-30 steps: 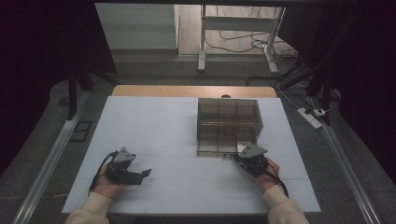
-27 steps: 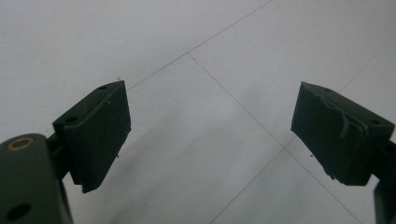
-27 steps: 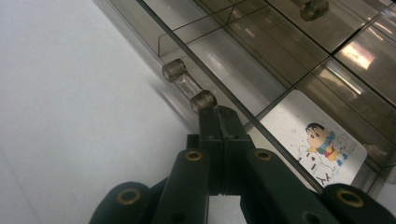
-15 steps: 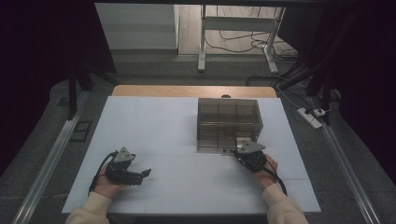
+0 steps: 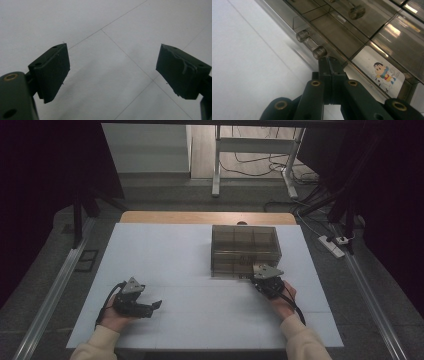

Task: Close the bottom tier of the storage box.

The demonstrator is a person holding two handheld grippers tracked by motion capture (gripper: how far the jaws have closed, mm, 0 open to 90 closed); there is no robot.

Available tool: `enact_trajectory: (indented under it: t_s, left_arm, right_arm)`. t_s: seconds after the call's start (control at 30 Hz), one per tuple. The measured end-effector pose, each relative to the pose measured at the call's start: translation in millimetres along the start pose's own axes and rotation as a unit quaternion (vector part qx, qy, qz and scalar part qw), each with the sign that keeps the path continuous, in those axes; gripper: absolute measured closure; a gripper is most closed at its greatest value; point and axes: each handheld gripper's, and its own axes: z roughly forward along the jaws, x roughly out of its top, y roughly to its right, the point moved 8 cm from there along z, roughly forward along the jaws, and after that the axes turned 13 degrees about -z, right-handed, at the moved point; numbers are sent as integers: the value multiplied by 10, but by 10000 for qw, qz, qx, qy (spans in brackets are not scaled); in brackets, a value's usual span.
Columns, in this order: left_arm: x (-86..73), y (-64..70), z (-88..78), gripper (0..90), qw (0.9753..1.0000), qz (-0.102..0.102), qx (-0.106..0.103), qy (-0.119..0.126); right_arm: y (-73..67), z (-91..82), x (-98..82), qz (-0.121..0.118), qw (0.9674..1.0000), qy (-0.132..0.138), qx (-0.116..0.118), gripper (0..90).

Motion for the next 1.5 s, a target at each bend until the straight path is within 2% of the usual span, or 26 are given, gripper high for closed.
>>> enact_trajectory:
  t_s: [0.97,1.3,1.43,1.5]
  left_arm:
    - [4,-3,-10,121,10000,-13,27,10]
    - [3,-7,-9,121,10000,-14,39,6]
    - [1,-15,-12,120,10000,-8,34,9]
    - [-2,-18,-11,120,10000,-3,34,5]
  right_arm:
    - [184,188,41,77,9998,1,-182,893]
    - [195,193,37,40,9997,-31,-246,893]
    - [205,145,46,-10,9995,-1,-322,893]
    - [189,117,59,-23,9996,27,-285,893]
